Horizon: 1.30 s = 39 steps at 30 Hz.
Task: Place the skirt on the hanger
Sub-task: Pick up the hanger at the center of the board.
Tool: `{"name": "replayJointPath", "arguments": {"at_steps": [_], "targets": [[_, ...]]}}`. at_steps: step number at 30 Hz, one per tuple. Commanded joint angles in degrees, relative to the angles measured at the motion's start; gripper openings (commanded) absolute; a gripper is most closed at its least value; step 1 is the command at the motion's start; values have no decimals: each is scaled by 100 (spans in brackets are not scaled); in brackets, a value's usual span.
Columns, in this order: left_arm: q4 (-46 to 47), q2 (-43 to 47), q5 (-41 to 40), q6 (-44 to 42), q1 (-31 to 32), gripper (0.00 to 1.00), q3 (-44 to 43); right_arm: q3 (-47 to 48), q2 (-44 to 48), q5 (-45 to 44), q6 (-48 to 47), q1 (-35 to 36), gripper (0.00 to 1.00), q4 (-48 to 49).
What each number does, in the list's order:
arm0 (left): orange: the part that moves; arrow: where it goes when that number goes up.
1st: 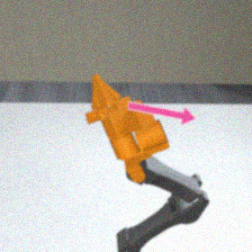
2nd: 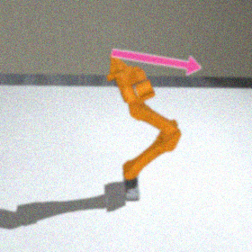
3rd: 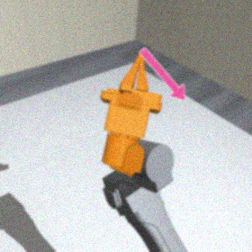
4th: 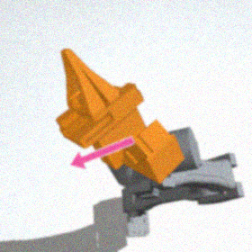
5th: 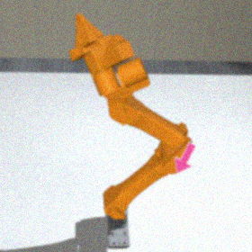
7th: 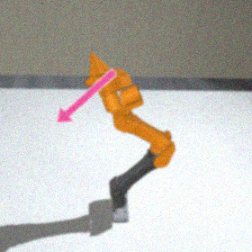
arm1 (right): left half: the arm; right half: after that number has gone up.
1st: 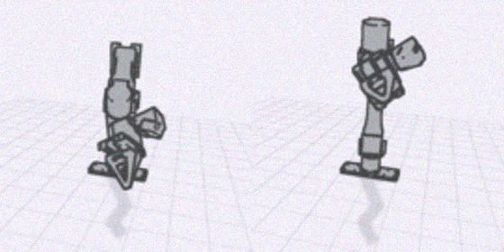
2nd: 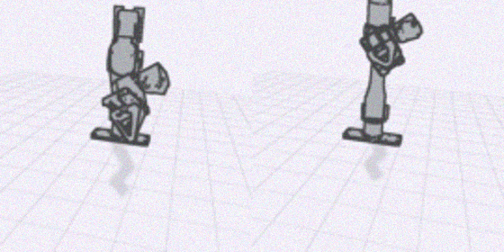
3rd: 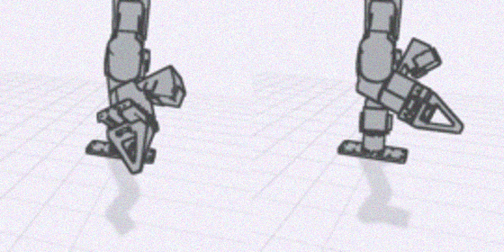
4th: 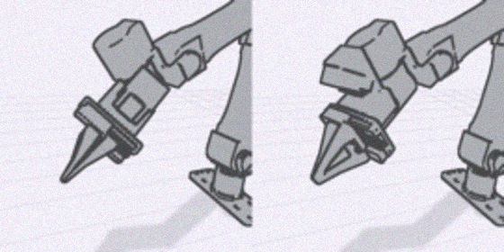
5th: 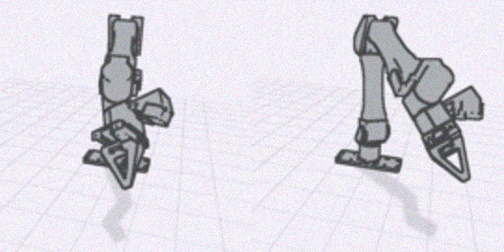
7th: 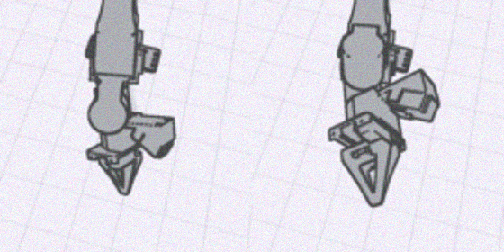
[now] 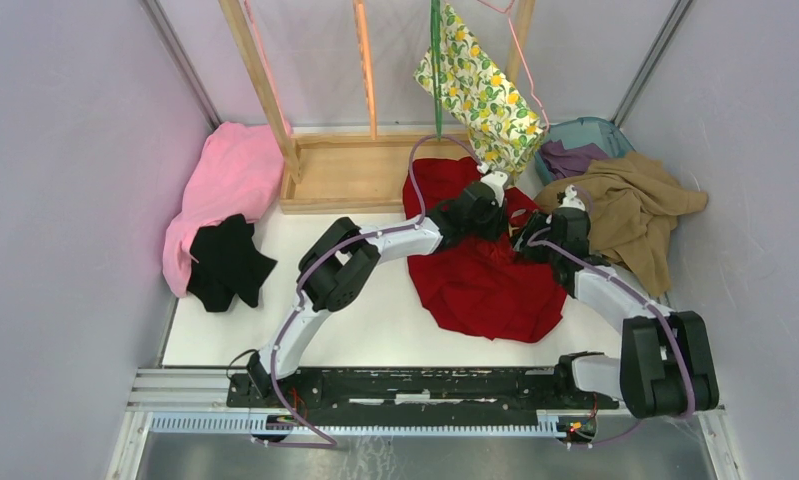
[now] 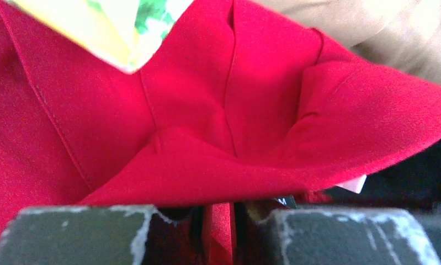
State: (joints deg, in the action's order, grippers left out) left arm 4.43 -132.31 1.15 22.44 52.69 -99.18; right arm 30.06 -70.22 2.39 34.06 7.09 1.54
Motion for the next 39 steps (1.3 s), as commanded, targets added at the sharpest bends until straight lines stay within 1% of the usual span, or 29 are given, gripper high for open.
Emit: {"name": "replayJointPath", "arguments": {"at_steps": [1,5,12,17,24,25,26,29,31,33,39], "targets": [[111,491,-88,-113,54,22,229,-41,-443,403,443,-309,50,1345],[103,611,-170,-169,56,22,385,-12,-854,605,614,-504,48,1694],[141,669,-169,-154,56,22,467,-16,-1330,884,706,-597,44,2244],[140,585,-187,-177,57,22,418,131,-1738,1129,756,-589,44,2476],[154,576,-194,-202,54,22,416,167,-2155,1477,781,-593,48,2813],[151,575,-196,-215,53,22,415,167,-2178,1487,785,-589,46,2818],[142,567,-206,-215,51,22,403,175,-2197,1510,784,-587,41,2832],[122,587,-217,-213,49,22,401,204,-2149,1560,721,-581,23,2848],[99,628,-227,-225,49,22,424,210,-1940,1522,625,-569,10,2730],[63,693,-253,-224,51,22,445,236,-1659,1477,457,-524,2,2526],[-82,966,-375,-240,50,22,592,237,-554,1295,-19,-304,1,1775]]}}
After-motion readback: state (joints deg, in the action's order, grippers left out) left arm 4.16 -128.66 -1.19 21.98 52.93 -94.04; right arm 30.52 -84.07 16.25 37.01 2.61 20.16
